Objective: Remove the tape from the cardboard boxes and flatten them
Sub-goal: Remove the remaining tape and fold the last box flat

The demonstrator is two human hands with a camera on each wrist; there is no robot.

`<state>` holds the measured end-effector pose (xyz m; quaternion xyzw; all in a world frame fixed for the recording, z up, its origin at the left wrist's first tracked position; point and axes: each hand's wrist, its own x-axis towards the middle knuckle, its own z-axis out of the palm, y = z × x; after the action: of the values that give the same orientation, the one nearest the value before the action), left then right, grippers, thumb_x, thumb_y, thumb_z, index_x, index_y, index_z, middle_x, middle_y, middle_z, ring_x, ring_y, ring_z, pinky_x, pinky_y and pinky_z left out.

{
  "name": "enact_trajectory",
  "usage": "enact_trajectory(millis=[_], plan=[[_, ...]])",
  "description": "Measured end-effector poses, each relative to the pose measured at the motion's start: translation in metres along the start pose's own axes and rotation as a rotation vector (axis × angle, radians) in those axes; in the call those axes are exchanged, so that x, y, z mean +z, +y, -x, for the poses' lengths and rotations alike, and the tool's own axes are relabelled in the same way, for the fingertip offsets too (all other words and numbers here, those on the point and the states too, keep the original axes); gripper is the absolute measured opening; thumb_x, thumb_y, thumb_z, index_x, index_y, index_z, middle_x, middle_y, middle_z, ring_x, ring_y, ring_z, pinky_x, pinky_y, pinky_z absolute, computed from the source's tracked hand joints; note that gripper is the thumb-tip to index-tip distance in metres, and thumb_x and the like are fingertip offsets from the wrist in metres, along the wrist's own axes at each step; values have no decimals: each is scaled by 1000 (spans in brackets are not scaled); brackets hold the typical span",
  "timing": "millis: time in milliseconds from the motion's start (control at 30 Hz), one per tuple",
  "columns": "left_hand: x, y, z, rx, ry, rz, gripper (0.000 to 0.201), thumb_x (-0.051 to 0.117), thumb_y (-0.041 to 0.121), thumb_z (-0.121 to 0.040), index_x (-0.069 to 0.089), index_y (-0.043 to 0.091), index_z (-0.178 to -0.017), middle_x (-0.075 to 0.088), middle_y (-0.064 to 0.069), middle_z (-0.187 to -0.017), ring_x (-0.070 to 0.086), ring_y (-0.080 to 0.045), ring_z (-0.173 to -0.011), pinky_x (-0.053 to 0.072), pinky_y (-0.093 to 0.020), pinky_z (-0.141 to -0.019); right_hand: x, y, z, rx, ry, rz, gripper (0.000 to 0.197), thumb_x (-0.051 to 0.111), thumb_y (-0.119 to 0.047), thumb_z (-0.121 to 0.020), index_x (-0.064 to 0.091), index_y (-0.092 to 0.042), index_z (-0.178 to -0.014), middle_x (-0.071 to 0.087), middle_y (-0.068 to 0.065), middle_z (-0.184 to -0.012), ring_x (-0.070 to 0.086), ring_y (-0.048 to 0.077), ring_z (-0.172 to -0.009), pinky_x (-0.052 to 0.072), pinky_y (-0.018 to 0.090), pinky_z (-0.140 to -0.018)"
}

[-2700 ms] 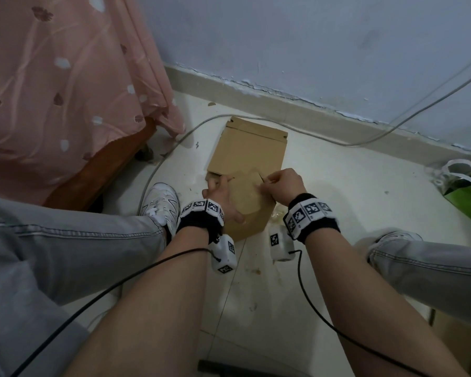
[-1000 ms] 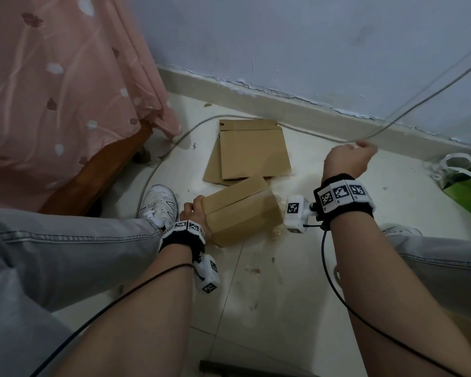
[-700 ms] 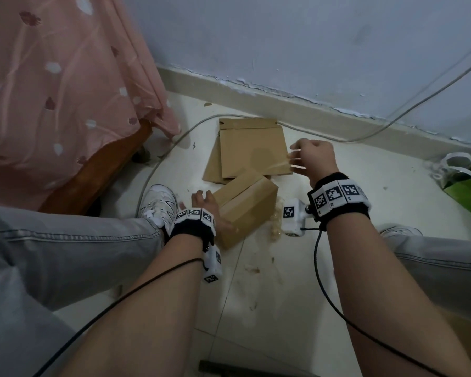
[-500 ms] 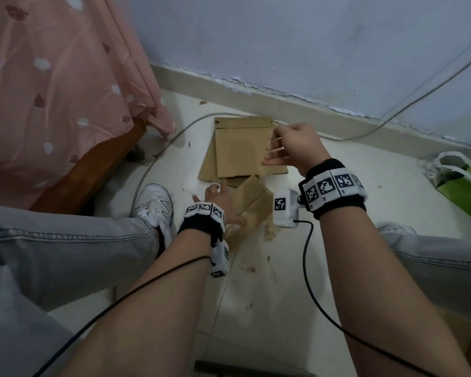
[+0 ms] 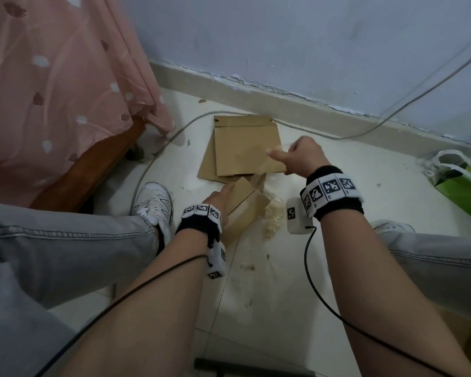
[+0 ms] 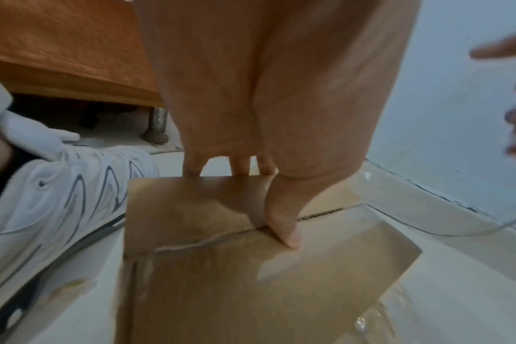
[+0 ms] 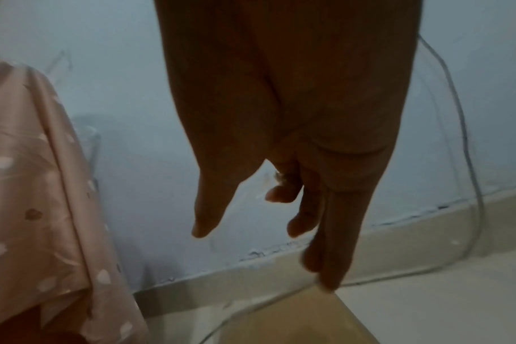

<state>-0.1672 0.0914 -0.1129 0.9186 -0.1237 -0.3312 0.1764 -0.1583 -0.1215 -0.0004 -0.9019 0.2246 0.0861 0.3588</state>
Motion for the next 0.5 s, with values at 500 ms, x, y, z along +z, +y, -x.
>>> enact_trajectory(millis=[500], plan=[[18,1,0,-71,64,-87,128,85,43,-61,-4,33,-152,19,-6,-150,24,-30,-142,20,-64,-113,82,38,-10,91,-57,-232,15,59,-7,-81,58,-17,-91,66,11,-104,68,29,-91,57,41,-87]])
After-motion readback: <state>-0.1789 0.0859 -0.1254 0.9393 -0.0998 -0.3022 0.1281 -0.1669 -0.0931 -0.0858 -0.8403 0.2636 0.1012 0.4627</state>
